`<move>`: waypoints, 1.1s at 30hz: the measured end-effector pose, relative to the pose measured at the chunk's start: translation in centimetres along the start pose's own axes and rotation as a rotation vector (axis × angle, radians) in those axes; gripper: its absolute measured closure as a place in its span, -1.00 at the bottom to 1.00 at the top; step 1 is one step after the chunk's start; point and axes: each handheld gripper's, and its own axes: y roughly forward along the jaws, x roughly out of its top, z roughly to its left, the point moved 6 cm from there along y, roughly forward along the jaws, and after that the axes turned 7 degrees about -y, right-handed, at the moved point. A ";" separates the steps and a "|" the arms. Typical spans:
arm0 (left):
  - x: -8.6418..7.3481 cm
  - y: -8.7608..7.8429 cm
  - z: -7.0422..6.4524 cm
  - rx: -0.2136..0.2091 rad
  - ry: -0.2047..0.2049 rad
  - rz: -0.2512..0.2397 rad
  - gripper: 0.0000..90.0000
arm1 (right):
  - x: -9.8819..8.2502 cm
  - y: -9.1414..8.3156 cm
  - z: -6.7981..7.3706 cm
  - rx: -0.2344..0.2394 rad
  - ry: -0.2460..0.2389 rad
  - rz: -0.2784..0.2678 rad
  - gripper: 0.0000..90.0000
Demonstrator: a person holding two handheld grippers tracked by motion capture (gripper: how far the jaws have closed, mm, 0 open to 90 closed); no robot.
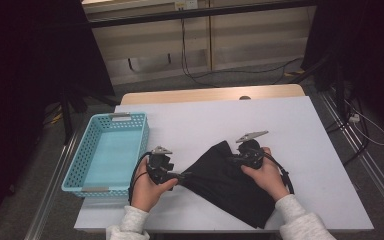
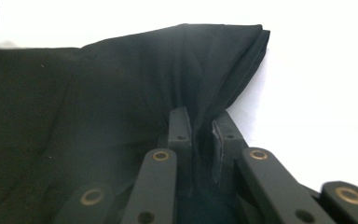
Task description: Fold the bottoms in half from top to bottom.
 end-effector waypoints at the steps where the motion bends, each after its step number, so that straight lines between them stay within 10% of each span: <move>1: 0.0 0.0 0.0 -0.002 -0.003 -0.003 -0.53 | 0.0 -0.1 -0.3 0.018 0.026 -0.006 0.81; 8: 0.6 0.0 0.0 -0.006 -0.006 -0.037 -0.56 | 0.6 -1.9 -3.5 -0.036 0.087 -0.102 0.81; 16: 1.2 0.7 -0.3 -0.008 0.009 -0.065 -0.58 | -1.3 -4.0 -8.8 -0.230 0.252 -0.142 0.61; 23: 1.5 1.2 -0.7 -0.017 0.029 -0.061 -0.59 | -0.9 -5.4 -8.0 -0.324 0.124 -0.124 0.00; 33: 1.6 1.2 -1.1 -0.024 0.045 -0.052 -0.62 | -1.3 -5.9 -1.7 -0.184 0.003 -0.122 0.03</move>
